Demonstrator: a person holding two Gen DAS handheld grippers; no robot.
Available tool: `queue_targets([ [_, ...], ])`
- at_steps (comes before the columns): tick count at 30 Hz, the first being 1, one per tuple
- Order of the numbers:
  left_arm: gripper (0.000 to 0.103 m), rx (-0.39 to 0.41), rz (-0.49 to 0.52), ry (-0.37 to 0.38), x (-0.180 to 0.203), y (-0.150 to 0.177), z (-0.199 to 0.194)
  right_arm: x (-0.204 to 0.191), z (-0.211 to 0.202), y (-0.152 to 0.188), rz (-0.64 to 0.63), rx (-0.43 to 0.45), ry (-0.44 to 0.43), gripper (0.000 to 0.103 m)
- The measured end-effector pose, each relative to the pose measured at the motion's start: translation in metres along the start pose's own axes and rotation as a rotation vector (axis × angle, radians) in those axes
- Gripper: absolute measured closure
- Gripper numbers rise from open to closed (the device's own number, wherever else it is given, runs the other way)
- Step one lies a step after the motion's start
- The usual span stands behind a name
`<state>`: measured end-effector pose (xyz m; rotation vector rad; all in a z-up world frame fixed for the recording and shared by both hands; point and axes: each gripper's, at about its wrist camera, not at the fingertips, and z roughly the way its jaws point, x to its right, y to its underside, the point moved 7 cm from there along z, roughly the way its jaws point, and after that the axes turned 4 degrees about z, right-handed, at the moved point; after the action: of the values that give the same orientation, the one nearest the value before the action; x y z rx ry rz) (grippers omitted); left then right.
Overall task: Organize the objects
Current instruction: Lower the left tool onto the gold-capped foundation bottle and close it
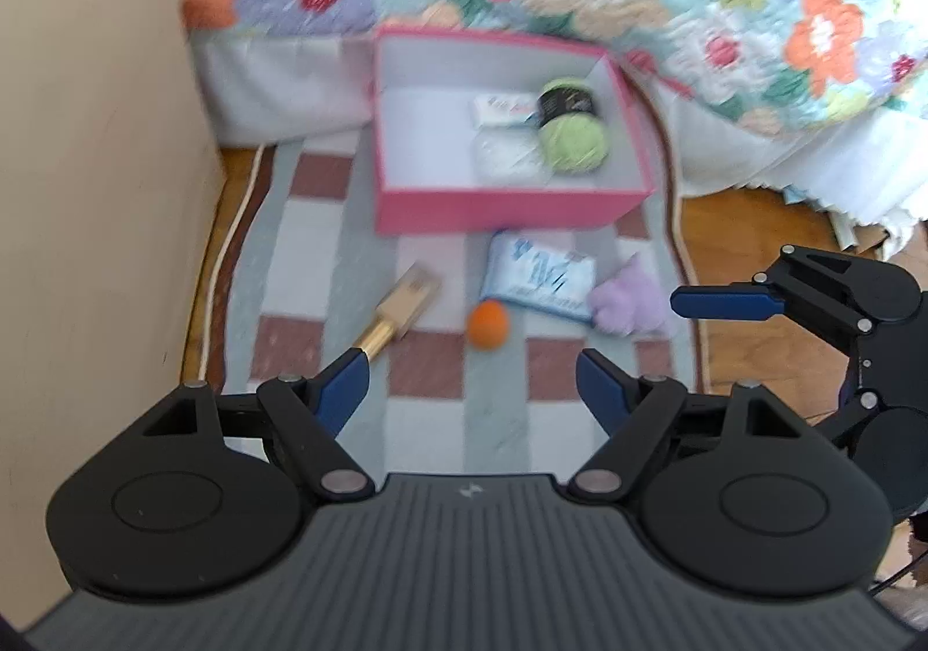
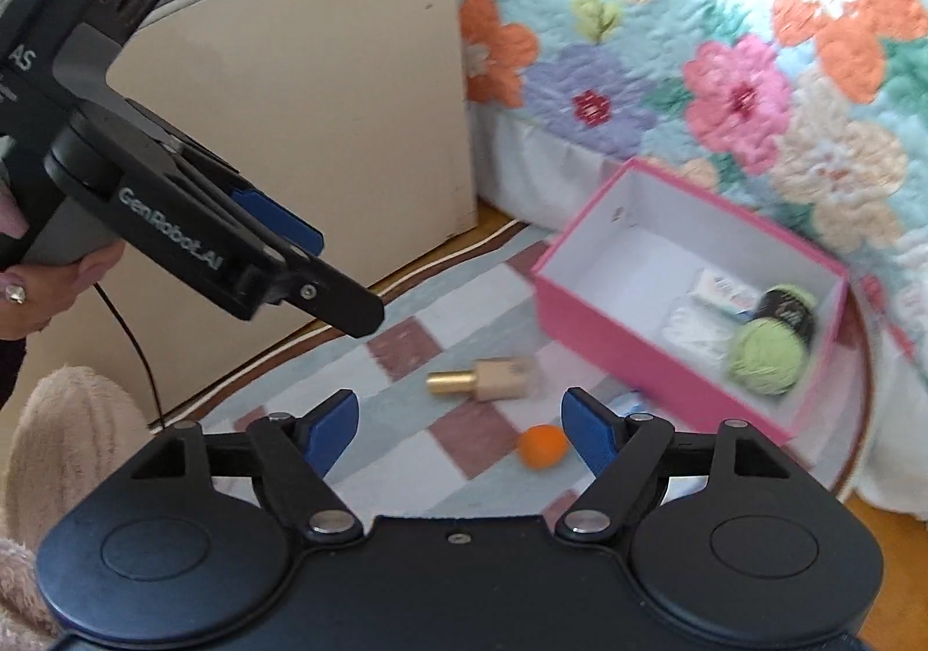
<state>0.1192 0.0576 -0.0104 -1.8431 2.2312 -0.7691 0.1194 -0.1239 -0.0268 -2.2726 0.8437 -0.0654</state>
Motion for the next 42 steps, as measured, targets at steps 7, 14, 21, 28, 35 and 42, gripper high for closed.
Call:
queue_targets([
  [7,0.025,-0.037,-0.037,-0.036,-0.031,0.022,0.032,-0.001,0.052,0.007,0.073,-0.002,-0.058,0.021],
  [14,0.025,-0.049,-0.070,-0.027,-0.049,0.022,0.085,0.025,0.099,0.023,0.175,0.060,-0.001,0.021],
  [21,0.028,-0.065,-0.229,0.010,-0.074,0.021,0.154,0.025,0.152,0.042,0.151,0.047,-0.015,0.021],
  [28,0.040,0.008,-0.251,0.034,-0.091,0.023,0.186,0.020,0.194,0.047,0.072,0.014,0.009,0.021],
  [35,0.052,0.030,-0.224,0.061,-0.092,0.021,0.213,0.039,0.225,0.051,0.154,-0.030,0.018,0.021],
  [42,0.056,0.041,-0.276,0.129,-0.098,0.024,0.226,0.041,0.233,0.050,0.115,-0.042,0.014,0.021],
])
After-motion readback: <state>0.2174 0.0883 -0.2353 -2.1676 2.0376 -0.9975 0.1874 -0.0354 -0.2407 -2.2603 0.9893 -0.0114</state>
